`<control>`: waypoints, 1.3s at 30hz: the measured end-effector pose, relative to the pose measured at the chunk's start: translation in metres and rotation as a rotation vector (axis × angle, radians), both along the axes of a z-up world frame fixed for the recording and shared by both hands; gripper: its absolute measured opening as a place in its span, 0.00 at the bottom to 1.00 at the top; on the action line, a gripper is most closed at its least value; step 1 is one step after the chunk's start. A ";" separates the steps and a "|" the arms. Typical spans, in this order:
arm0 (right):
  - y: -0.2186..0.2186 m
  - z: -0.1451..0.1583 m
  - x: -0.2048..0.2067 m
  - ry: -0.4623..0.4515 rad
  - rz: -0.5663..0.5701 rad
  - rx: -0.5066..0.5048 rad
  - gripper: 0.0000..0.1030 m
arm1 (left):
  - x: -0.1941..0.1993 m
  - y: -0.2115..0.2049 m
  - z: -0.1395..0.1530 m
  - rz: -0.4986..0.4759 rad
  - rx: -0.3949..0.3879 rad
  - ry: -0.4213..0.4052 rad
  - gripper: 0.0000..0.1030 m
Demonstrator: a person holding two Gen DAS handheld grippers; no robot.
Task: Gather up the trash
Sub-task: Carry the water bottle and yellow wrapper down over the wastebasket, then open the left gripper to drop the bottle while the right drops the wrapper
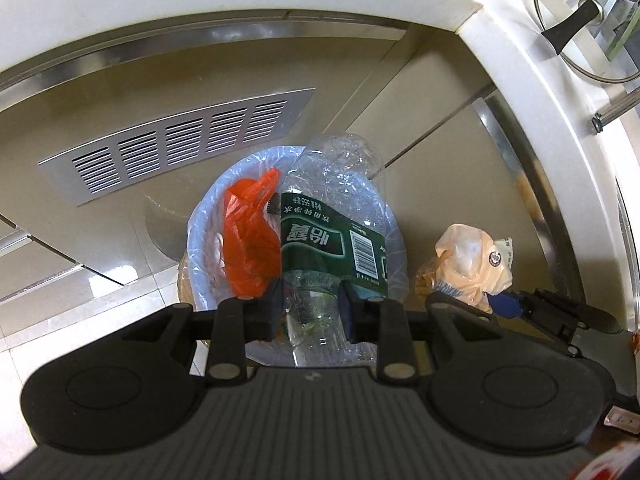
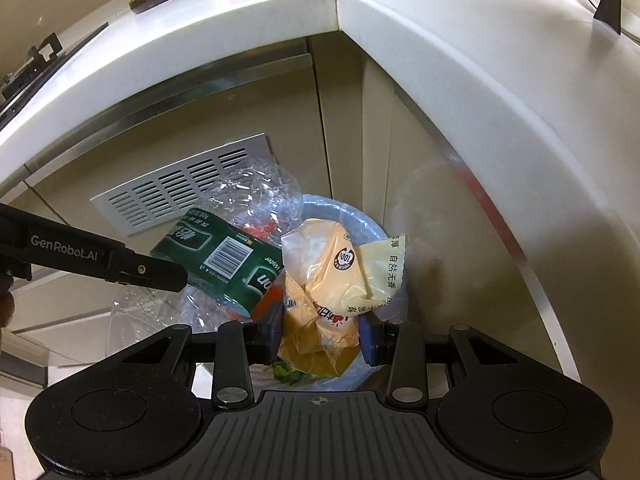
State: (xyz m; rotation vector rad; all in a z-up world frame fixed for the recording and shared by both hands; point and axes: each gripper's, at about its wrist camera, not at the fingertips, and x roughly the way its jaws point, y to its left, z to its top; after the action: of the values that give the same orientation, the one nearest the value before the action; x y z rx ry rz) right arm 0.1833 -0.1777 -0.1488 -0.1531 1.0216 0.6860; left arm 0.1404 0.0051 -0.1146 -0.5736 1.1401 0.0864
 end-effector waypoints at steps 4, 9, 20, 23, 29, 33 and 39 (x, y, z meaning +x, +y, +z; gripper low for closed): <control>0.000 -0.002 0.002 0.004 0.004 -0.005 0.37 | 0.001 0.000 -0.004 0.004 -0.001 0.011 0.25; 0.005 -0.007 0.005 0.008 0.007 -0.014 0.37 | 0.004 0.002 -0.011 0.003 0.000 0.030 0.25; 0.011 -0.018 0.011 0.026 0.006 -0.028 0.37 | 0.021 0.003 -0.024 -0.025 0.019 0.053 0.25; 0.012 -0.020 0.014 0.032 0.003 -0.031 0.37 | 0.026 0.002 -0.025 -0.031 0.024 0.055 0.25; 0.015 -0.025 0.017 0.035 -0.002 -0.038 0.37 | 0.029 0.003 -0.028 -0.035 0.029 0.059 0.25; 0.016 -0.027 0.017 0.038 -0.001 -0.041 0.37 | 0.030 0.002 -0.030 -0.029 0.027 0.066 0.25; 0.018 -0.029 0.017 0.044 -0.001 -0.043 0.37 | 0.033 0.002 -0.030 -0.023 0.021 0.061 0.26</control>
State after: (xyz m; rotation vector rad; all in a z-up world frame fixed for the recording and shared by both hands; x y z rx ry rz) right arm 0.2004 -0.1593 -0.1774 -0.1755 1.0794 0.6687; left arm 0.1736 0.0075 -0.1444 -0.5420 1.2032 0.0967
